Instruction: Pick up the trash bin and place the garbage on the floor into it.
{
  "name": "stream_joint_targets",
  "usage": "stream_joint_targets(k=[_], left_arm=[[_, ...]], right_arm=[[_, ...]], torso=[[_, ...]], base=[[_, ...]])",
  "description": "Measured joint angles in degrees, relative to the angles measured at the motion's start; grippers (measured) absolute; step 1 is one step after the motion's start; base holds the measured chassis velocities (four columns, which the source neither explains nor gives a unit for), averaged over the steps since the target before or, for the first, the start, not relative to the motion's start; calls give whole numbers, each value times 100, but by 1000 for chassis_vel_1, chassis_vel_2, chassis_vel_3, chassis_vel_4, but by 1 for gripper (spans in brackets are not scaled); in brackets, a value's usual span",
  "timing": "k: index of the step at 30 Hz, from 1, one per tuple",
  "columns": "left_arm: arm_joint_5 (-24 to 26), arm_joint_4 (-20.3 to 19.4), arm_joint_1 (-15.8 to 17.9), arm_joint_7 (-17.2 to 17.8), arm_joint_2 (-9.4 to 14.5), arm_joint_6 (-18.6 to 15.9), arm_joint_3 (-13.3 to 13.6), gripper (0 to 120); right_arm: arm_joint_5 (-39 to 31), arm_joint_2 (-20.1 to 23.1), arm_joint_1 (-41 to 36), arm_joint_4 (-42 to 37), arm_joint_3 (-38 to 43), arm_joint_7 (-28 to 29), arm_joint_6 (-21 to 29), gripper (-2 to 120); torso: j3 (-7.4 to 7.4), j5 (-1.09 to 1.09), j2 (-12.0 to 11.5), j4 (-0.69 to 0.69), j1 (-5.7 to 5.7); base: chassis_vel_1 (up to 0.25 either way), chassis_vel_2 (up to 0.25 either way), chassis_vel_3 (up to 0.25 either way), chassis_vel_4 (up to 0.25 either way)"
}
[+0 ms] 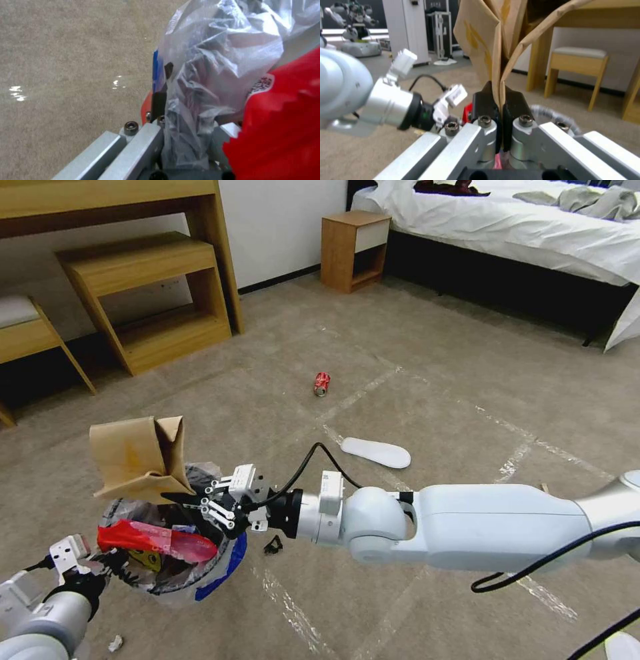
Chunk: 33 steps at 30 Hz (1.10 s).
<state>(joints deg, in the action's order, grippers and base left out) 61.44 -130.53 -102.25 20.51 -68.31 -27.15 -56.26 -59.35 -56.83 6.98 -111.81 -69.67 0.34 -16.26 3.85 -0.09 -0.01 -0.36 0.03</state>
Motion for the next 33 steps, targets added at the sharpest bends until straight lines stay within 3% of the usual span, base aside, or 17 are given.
stream_joint_targets(k=[33], left_arm=[[65, -237, -160, 33, -25, 37, -85, 1]], right_arm=[[228, -502, -184, 519, -399, 379, 269, 0]], torso=[[0, 1, 0, 0, 0]], base=[[0, 0, 0, 0]])
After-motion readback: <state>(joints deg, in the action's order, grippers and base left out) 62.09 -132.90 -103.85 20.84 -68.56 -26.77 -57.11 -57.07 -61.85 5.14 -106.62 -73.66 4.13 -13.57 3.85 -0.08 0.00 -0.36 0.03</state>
